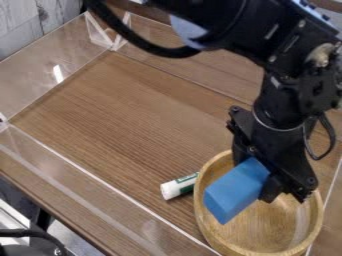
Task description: Put the blue block in the brown bowl
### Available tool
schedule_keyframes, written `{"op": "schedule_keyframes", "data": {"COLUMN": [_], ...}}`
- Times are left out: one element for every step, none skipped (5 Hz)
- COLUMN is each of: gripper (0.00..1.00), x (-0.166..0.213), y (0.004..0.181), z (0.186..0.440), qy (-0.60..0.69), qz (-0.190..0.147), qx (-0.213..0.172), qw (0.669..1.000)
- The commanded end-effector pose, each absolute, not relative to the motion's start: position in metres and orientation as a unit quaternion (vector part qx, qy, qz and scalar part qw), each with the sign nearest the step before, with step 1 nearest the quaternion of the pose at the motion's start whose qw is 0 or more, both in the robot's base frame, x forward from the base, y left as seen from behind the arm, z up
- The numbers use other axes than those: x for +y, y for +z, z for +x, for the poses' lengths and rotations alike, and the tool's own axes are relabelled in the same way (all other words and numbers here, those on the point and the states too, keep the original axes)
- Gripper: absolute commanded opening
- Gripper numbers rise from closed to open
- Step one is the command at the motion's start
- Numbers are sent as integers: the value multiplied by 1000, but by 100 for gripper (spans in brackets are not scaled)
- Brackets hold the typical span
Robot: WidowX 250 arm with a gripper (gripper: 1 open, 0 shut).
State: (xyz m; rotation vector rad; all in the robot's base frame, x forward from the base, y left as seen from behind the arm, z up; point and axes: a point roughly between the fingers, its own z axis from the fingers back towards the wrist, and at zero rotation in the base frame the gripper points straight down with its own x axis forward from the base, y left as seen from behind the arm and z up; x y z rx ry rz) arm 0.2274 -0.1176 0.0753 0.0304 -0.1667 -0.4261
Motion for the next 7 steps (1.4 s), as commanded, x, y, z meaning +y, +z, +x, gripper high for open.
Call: {"op": "schedule_keyframes", "data": {"gripper": [100, 100, 100, 100, 100, 100, 100], "x": [-122, -122, -122, -120, -118, -116, -114], "y": [85, 82, 79, 77, 82, 86, 90], "z": [232, 230, 229, 227, 226, 225, 225], "qy": [-212, -210, -209, -207, -205, -200, -196], "qz": [4, 2, 2, 3, 6, 7, 6], "qx": [-111, -108, -104, -97, -88, -81, -76], "qw": [971, 972, 972, 973, 975, 976, 978]}}
